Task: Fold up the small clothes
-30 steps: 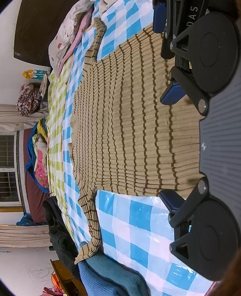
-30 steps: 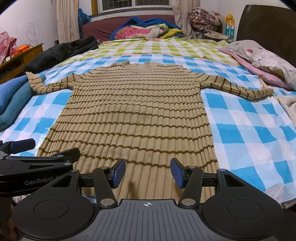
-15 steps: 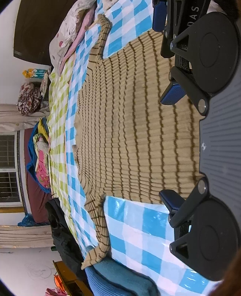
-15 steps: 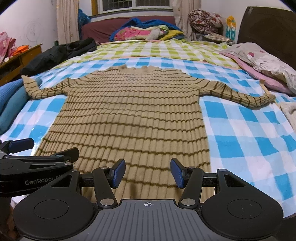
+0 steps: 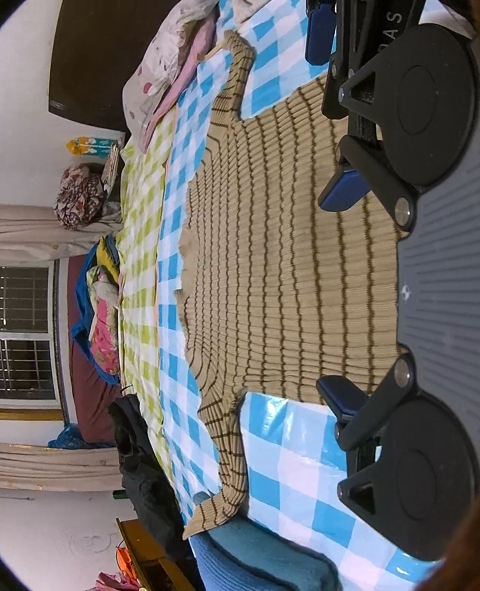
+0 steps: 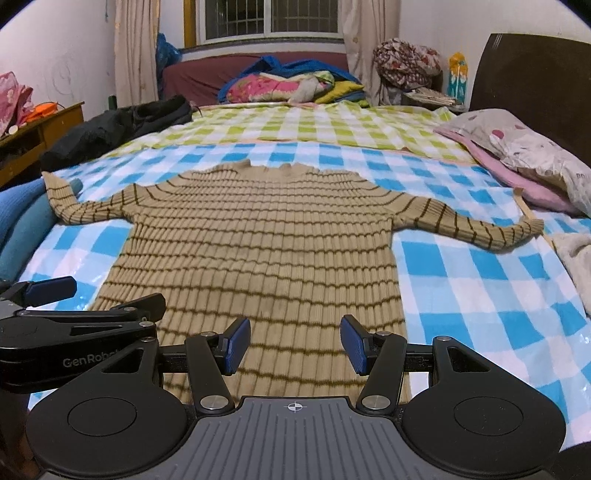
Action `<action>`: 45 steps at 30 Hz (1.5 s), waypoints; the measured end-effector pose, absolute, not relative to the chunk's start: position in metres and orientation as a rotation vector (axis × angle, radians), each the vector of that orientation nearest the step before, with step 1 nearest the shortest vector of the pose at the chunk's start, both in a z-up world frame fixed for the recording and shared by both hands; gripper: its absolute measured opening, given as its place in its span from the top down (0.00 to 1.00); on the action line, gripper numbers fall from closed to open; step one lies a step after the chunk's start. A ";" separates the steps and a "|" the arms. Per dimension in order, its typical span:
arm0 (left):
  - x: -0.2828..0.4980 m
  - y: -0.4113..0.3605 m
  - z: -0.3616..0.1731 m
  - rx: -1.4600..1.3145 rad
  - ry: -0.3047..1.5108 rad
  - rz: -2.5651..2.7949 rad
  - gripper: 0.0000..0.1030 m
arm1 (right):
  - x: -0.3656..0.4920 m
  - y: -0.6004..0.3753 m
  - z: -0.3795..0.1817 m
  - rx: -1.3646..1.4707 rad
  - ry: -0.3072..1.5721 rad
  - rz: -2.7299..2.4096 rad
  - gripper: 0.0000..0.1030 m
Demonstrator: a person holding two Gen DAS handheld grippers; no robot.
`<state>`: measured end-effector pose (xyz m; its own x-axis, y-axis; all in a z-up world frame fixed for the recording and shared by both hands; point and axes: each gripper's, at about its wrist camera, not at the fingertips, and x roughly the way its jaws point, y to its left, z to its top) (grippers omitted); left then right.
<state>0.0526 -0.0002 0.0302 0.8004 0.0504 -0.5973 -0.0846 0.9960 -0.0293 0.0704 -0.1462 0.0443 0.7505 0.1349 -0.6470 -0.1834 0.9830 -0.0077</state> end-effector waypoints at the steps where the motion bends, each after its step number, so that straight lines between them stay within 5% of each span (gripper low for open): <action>1: 0.056 0.000 0.031 -0.059 0.642 0.076 0.03 | 0.073 -0.147 0.045 -0.072 0.699 0.176 0.45; 45: 0.195 -0.106 0.021 0.132 0.676 -0.041 0.01 | 0.201 -0.255 0.015 0.106 0.656 0.016 0.44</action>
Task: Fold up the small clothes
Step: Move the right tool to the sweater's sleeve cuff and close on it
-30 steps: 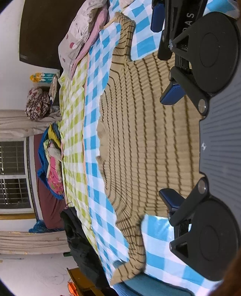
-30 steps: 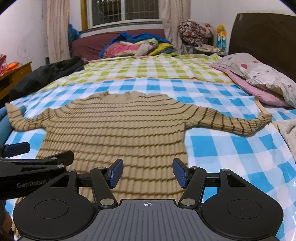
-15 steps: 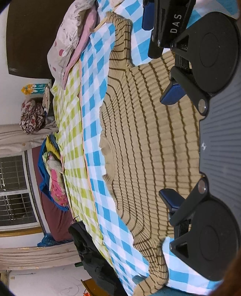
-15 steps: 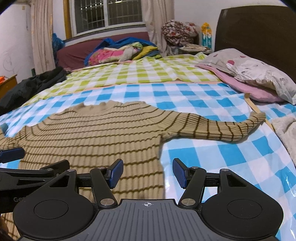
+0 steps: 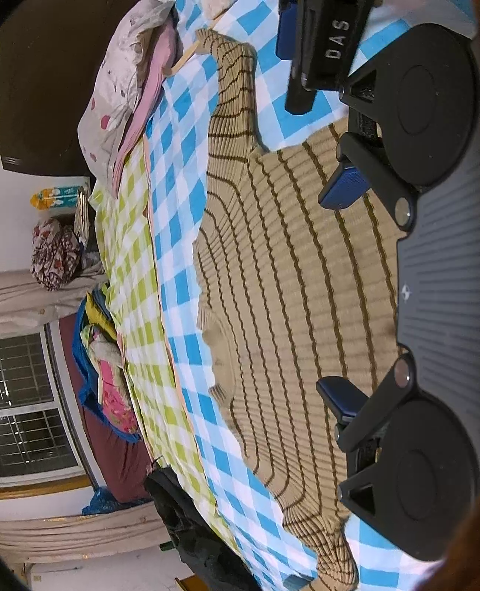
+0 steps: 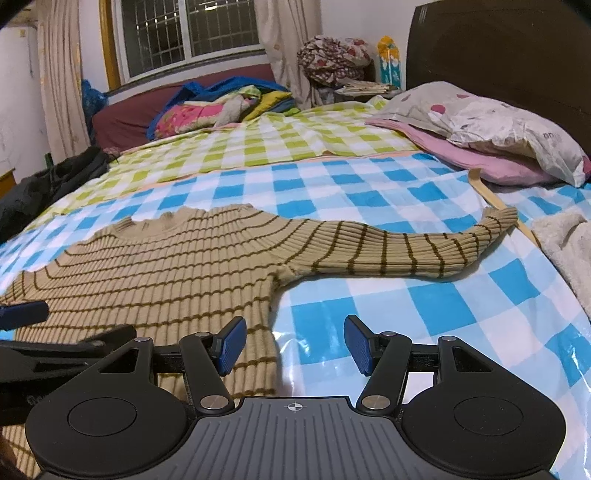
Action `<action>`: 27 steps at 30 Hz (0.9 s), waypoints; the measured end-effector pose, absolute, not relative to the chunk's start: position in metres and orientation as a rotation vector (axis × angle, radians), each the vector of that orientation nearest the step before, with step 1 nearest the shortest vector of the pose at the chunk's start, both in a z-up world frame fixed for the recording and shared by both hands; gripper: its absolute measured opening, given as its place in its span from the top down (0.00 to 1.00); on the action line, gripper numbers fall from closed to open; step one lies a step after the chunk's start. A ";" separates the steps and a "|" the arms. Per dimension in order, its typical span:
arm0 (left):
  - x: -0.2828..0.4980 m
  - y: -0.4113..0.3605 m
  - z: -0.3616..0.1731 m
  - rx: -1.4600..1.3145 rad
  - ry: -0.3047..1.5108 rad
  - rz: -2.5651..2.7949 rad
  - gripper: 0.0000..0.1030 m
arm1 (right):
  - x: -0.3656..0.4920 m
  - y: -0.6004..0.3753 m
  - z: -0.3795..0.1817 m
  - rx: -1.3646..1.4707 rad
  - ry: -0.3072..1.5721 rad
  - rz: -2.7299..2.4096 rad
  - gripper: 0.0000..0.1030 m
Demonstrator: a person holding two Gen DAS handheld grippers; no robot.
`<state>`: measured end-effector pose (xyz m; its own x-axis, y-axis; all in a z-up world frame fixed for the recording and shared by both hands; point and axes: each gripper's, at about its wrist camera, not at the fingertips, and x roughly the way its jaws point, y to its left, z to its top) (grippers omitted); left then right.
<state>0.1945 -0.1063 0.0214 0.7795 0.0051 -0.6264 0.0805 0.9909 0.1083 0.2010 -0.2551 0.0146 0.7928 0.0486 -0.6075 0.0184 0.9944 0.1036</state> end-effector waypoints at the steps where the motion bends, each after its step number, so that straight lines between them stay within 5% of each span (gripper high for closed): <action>1: 0.196 -0.108 0.021 0.129 0.678 -0.047 0.01 | 0.202 -0.258 0.014 0.113 0.652 0.014 0.44; 27: 0.267 -0.222 -0.001 0.134 0.621 -0.225 0.01 | 0.288 -0.461 -0.021 0.640 0.624 -0.246 0.47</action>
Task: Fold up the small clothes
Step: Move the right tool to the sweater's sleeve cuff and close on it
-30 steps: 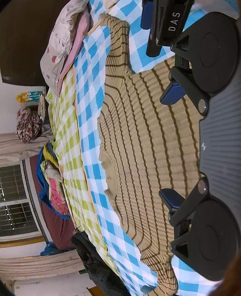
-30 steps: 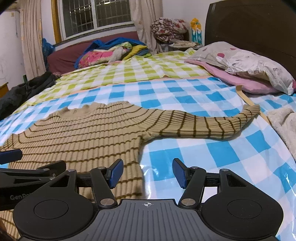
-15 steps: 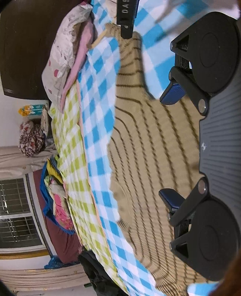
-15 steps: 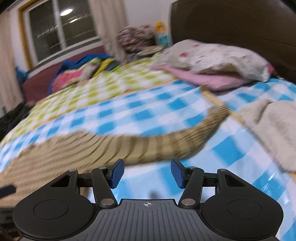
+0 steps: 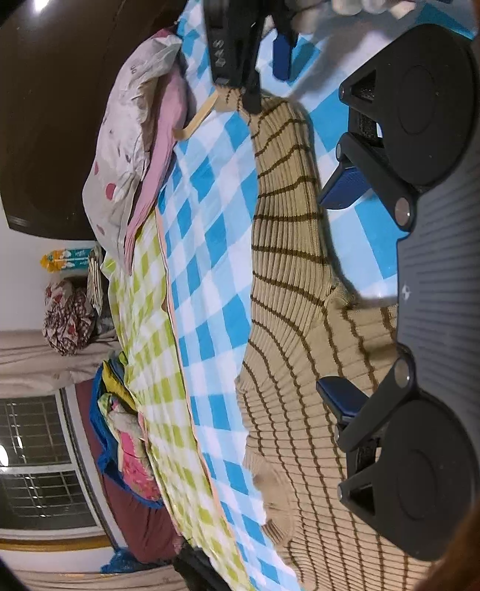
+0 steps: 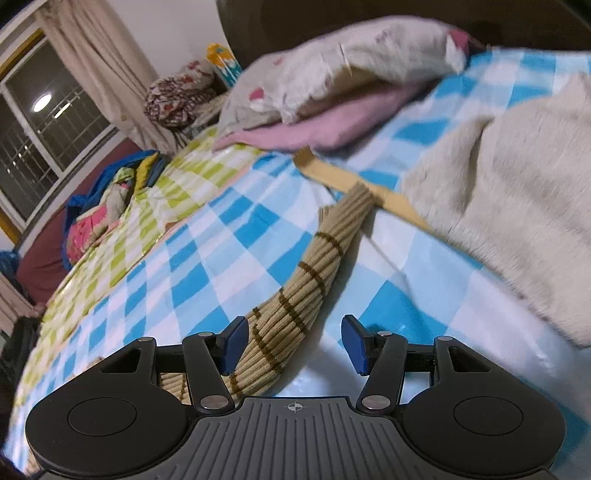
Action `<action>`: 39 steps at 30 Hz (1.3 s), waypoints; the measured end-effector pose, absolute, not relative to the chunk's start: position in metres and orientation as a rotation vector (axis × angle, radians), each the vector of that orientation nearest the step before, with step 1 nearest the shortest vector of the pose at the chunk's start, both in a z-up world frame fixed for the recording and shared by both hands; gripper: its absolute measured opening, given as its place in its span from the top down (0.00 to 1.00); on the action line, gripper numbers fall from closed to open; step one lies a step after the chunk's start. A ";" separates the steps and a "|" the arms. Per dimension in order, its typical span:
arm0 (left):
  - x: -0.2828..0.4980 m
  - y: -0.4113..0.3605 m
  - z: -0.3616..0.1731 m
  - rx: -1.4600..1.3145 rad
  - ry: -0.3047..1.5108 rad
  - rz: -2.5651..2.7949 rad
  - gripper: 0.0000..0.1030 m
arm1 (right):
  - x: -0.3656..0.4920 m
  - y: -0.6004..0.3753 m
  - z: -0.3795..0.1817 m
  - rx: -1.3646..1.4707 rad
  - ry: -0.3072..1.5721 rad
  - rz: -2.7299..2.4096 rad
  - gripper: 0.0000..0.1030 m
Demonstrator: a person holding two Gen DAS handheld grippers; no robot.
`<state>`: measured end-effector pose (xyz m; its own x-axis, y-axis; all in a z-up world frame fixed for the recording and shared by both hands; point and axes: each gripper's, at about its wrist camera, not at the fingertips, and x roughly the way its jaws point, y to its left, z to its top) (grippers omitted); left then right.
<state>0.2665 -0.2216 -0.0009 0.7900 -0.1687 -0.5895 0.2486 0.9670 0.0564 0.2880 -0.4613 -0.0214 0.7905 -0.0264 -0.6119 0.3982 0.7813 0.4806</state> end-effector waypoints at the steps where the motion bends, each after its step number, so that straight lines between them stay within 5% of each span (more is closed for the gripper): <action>1: 0.267 -0.223 -0.002 0.141 0.616 -0.226 0.01 | 0.293 -0.462 -0.025 0.656 0.631 -0.235 0.47; 19: 0.265 -0.207 -0.005 0.123 0.618 -0.200 0.01 | 0.304 -0.392 0.014 0.482 0.412 0.179 0.45; 30: 0.261 -0.224 -0.007 0.138 0.606 -0.231 0.01 | 0.314 -0.470 -0.026 0.767 0.519 -0.132 0.44; 39: 0.264 -0.230 -0.014 0.150 0.612 -0.237 0.01 | 0.356 -0.472 -0.045 0.797 0.560 -0.151 0.59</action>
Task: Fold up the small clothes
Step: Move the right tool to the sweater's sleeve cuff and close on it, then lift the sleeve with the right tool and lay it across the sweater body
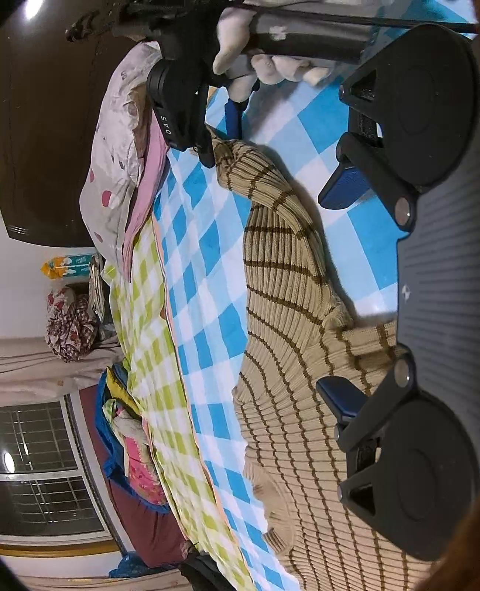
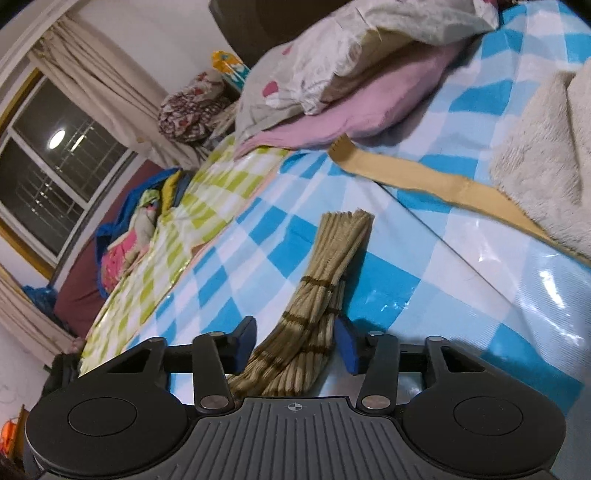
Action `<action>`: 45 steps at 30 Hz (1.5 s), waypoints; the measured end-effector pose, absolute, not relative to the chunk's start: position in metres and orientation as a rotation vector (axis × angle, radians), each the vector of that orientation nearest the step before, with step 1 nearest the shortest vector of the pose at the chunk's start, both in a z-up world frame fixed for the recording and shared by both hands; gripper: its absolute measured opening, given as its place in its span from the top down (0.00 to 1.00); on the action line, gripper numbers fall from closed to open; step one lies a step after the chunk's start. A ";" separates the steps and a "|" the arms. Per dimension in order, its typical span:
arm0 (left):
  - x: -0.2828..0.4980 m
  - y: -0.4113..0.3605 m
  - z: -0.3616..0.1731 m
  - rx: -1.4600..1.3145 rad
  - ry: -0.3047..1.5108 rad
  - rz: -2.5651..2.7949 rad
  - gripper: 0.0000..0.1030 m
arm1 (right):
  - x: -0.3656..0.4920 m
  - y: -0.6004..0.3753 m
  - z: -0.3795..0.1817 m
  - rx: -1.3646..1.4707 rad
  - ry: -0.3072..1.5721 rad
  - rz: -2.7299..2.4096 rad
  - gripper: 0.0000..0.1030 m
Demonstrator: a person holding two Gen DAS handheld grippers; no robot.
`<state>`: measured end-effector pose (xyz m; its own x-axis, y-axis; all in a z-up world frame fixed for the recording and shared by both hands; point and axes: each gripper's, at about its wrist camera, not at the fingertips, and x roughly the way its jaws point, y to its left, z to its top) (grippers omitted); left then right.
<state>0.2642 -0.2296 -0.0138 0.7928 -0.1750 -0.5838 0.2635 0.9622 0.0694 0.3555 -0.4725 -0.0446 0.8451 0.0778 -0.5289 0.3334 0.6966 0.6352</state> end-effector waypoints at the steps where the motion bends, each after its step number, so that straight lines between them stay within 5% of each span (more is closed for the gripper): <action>1: 0.264 -0.230 -0.014 0.151 0.613 -0.238 0.01 | 0.357 -0.474 -0.046 0.802 0.561 -0.156 0.63; 10: 0.256 -0.233 -0.015 0.189 0.619 -0.231 0.01 | 0.359 -0.493 -0.048 0.859 0.522 -0.168 0.93; 30: 0.208 -0.193 0.025 0.217 0.582 -0.168 0.01 | 0.329 -0.475 0.014 0.927 0.345 0.088 0.95; 45: 0.157 -0.026 0.019 0.068 0.580 -0.099 0.01 | 0.352 -0.204 0.058 0.548 0.568 0.472 0.96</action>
<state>0.1568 -0.0261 0.0190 0.8321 -0.0739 -0.5496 0.1123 0.9930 0.0366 0.3519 -0.2044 0.0581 0.7458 0.5536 -0.3706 -0.2634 0.7560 0.5992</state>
